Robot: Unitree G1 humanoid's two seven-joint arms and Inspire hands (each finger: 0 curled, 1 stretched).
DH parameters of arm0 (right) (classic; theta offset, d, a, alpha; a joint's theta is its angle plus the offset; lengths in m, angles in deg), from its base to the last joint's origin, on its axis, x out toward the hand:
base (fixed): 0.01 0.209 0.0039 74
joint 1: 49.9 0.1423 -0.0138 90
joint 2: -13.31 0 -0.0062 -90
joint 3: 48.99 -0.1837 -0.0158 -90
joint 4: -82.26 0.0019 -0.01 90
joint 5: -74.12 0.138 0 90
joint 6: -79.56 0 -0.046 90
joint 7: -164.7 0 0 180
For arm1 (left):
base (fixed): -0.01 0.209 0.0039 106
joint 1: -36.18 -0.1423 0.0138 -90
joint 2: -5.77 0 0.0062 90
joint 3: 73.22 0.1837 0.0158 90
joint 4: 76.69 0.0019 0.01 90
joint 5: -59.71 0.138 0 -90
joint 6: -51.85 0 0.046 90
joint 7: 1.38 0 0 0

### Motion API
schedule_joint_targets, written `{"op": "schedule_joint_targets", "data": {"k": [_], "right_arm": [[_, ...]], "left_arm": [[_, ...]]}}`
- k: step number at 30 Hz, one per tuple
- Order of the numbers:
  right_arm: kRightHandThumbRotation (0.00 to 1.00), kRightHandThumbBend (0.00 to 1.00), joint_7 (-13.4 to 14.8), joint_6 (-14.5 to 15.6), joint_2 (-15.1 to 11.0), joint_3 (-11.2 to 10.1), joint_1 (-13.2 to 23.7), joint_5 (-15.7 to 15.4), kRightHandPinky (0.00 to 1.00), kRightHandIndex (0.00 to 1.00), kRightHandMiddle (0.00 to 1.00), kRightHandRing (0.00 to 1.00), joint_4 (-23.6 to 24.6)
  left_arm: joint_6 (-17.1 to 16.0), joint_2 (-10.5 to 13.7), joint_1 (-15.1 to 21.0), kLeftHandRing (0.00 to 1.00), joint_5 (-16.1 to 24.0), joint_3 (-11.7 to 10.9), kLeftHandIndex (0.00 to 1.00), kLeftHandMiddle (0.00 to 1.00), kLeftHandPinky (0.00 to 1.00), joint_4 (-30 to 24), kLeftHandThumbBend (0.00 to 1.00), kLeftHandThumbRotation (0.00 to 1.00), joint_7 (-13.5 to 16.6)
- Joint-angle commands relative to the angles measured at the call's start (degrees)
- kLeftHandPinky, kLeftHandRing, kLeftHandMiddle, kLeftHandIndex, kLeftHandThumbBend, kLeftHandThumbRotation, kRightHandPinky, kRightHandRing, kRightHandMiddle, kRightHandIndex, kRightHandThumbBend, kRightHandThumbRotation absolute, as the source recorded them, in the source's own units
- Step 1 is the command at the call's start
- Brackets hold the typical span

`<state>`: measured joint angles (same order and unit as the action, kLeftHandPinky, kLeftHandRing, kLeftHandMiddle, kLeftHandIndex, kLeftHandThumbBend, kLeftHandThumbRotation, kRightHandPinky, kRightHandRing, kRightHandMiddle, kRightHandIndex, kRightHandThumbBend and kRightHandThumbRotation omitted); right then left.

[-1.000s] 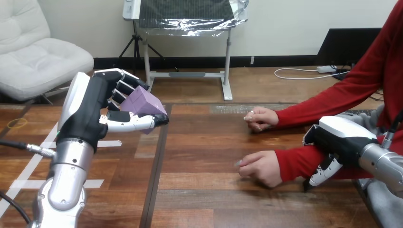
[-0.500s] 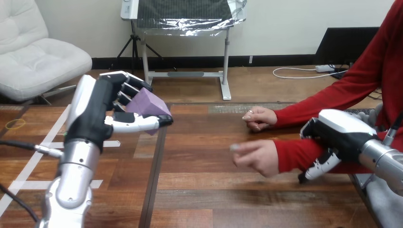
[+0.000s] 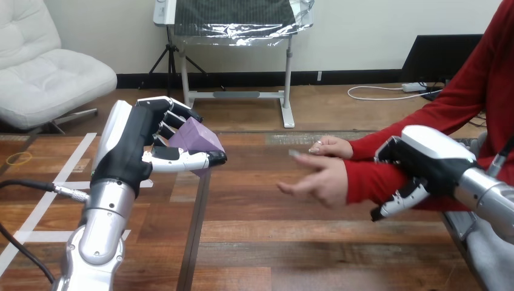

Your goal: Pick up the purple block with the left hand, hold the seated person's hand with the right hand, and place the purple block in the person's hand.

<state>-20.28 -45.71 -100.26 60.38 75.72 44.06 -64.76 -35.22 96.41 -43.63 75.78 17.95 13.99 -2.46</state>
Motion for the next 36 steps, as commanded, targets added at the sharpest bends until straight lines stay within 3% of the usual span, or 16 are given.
{"op": "schedule_joint_targets", "data": {"k": [1, 8, 29, 36], "right_arm": [[0.15, 0.89, -0.4, -1.8, 0.0, -2.4, 1.6, 2.3, 0.21, 0.28, 0.27, 0.22, 4.9], [0.14, 0.89, -2.2, 0.3, 0.7, -2.5, 1.1, 3.4, 0.25, 0.30, 0.29, 0.26, 7.5], [0.14, 0.90, -5.1, 3.3, 3.4, -3.3, -0.2, 5.8, 0.24, 0.31, 0.30, 0.26, 14.2], [0.16, 0.90, -6.0, 5.8, 4.1, -2.9, -0.3, 5.4, 0.25, 0.34, 0.33, 0.28, 17.1]], "left_arm": [[-1.6, -1.2, 5.7, 0.30, -0.4, 0.2, 0.41, 0.35, 0.23, 1.2, 0.75, 0.00, 1.0], [-2.1, -2.3, 7.1, 0.31, -0.7, 0.5, 0.42, 0.37, 0.24, 3.6, 0.75, 0.00, 1.4], [-9.6, -7.1, 13.0, 0.33, -1.7, 1.3, 0.42, 0.38, 0.26, 17.0, 0.74, 0.00, 3.7], [-11.2, -8.9, 15.7, 0.33, -1.2, 1.8, 0.43, 0.39, 0.26, 22.1, 0.73, 0.00, 4.9]]}}
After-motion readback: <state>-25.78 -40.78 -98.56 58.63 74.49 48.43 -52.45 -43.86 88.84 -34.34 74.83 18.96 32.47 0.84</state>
